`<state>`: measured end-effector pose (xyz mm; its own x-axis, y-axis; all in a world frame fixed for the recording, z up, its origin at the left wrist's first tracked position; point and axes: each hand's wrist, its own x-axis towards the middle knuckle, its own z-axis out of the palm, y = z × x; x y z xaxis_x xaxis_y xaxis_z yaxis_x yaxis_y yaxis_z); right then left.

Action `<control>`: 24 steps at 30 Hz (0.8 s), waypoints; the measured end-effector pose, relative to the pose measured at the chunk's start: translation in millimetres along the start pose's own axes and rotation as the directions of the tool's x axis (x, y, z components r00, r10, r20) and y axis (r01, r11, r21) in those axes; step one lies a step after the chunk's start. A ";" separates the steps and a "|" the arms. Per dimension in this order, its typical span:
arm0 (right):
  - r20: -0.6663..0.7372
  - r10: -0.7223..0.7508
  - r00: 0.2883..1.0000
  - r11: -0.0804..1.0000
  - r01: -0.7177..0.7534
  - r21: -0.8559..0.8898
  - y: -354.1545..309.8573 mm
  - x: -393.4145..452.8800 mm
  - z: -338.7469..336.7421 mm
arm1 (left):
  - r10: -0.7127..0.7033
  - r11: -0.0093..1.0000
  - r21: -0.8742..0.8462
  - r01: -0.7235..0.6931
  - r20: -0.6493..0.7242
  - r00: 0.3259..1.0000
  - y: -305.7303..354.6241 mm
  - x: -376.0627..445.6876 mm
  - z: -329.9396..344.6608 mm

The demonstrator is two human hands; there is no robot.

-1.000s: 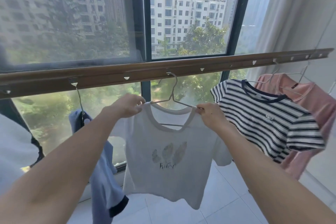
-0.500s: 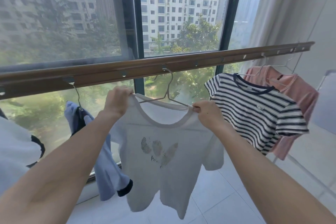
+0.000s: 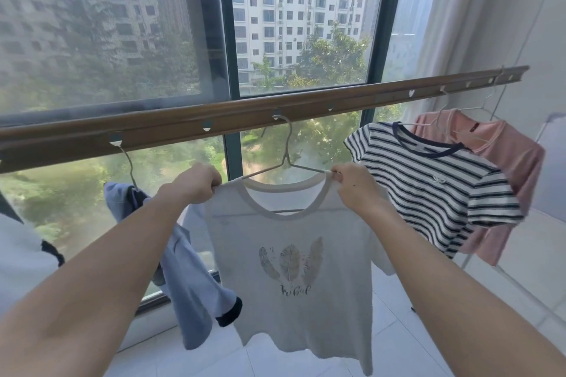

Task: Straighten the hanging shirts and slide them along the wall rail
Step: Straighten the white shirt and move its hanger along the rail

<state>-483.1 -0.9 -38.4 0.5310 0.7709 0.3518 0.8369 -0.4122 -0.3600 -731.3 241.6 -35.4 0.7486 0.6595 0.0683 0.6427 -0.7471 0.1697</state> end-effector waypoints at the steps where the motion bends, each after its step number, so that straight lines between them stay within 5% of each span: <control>1: 0.007 -0.010 1.000 1.000 0.010 0.008 1.2 1.1 0.3 | 0.016 0.999 -0.039 -0.015 0.017 1.000 4.9 0.2 -1.7; 6: 0.007 0.001 1.000 1.000 -0.001 0.028 13.2 0.2 2.2 | 0.140 0.959 -0.239 -0.150 -0.061 0.988 37.8 8.0 -6.7; 16: -0.010 0.092 0.996 0.995 -0.091 0.041 16.7 -15.1 -5.8 | 0.138 0.968 -0.189 -0.168 -0.162 0.977 63.2 8.5 -10.3; 24: 0.227 0.117 0.967 0.993 -0.121 0.001 24.9 -17.3 1.7 | 0.146 0.968 -0.173 -0.179 -0.188 0.971 58.6 1.6 -8.0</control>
<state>-471.7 -23.7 -54.9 0.5816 0.8070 0.1020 0.7666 -0.5018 -0.4007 -693.8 199.5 -17.5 0.7901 0.5472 0.2762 0.4601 -0.8272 0.3225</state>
